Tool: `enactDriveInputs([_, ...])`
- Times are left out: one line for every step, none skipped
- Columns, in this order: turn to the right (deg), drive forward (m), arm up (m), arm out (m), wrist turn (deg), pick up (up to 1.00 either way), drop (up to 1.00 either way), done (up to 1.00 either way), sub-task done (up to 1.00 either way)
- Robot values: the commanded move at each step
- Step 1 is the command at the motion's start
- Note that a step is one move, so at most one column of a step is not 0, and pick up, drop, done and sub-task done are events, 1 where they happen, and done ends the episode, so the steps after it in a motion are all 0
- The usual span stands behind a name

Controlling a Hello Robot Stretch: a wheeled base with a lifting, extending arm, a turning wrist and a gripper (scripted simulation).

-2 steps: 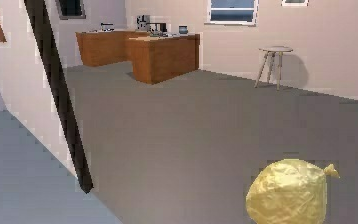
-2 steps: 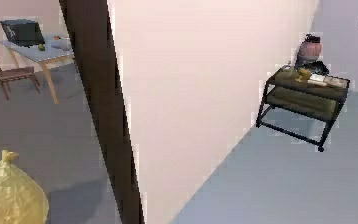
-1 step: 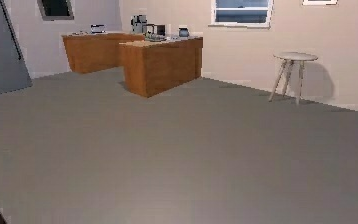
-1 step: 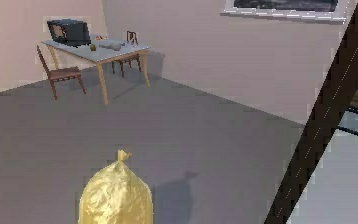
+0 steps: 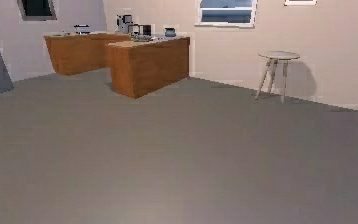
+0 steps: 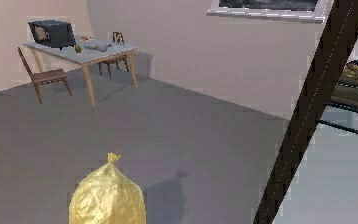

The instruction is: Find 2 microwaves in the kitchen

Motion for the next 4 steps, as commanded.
enactDriveInputs([0.0,0.50,0.00,0.00,0.0,0.00,0.00,0.00,0.00])
enactDriveInputs([33.0,0.00,0.00,0.00,0.0,0.00,0.00,0.00,0.00])
enactDriveInputs([0.0,0.70,0.00,0.00,0.0,0.00,0.00,0.00,0.00])
enactDriveInputs([39.0,0.00,0.00,0.00,0.0,0.00,0.00,0.00,0.00])
